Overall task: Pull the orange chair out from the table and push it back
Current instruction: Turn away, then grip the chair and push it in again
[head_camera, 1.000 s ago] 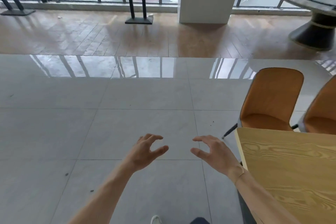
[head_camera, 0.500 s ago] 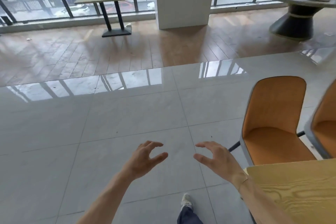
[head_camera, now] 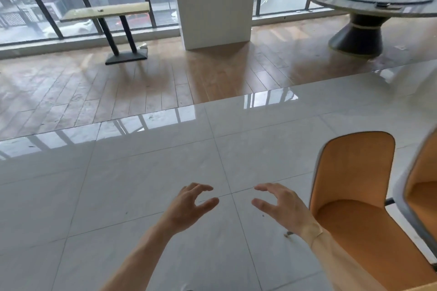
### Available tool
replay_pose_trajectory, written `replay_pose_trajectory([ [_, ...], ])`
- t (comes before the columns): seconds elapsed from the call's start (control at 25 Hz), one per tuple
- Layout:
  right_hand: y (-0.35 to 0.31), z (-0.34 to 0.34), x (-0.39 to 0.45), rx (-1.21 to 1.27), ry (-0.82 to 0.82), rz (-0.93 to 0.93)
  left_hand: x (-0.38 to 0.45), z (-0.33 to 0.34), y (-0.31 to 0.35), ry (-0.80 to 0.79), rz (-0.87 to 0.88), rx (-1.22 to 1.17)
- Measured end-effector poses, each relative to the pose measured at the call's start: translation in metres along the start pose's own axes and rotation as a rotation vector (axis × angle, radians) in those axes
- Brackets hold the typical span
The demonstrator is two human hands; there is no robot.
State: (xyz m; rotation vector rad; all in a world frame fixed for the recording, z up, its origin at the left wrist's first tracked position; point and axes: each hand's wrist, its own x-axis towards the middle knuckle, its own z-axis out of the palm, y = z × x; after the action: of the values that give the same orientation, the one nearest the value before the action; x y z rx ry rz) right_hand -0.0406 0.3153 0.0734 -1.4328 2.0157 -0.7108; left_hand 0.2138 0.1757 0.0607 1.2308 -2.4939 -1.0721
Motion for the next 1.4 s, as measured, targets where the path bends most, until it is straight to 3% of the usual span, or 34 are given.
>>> replay_pose_trajectory([
  [0.4,0.031,-0.048,0.18,0.023,0.125,0.166,0.241,-0.036,-0.013,-0.122,0.143,-0.042],
  [0.68,0.037,-0.106,0.278,0.04,0.276,0.288,0.408,-0.055,0.024,-0.289,0.271,-0.041],
  [1.08,0.148,-0.196,0.315,0.108,0.491,0.494,0.577,0.023,0.137,-0.519,0.485,0.064],
  [1.4,0.26,-0.286,0.298,0.197,0.694,0.653,0.673,0.132,0.302,-0.692,0.699,0.221],
])
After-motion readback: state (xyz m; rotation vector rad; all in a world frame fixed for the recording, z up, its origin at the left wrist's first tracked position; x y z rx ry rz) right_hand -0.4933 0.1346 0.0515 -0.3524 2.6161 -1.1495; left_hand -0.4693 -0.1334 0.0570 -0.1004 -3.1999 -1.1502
